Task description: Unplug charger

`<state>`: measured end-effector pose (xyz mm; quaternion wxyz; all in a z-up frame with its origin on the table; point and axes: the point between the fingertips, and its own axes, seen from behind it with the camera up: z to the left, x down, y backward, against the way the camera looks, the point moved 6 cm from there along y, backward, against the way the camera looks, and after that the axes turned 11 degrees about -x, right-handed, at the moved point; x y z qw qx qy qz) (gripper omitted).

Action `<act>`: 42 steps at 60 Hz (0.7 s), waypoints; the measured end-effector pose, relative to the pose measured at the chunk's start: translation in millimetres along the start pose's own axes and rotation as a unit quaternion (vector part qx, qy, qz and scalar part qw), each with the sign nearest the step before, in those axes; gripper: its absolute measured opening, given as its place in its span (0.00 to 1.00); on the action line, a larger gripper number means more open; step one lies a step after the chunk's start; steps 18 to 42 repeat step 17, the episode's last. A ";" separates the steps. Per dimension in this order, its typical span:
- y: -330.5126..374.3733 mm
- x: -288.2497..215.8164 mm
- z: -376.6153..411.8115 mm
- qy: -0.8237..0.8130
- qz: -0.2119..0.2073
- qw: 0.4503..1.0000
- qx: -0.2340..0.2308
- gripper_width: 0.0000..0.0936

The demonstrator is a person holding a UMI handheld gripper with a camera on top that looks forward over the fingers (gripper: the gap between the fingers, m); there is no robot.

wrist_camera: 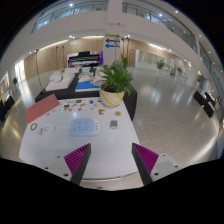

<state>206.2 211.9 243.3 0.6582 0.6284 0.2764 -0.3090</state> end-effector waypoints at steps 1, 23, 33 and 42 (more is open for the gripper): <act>-0.4 0.2 0.7 -0.003 0.001 1.000 -0.003 0.91; -3.4 -0.8 -0.7 0.007 0.002 1.000 -0.010 0.91; -3.4 -0.8 -0.7 0.007 0.002 1.000 -0.010 0.91; -3.4 -0.8 -0.7 0.007 0.002 1.000 -0.010 0.91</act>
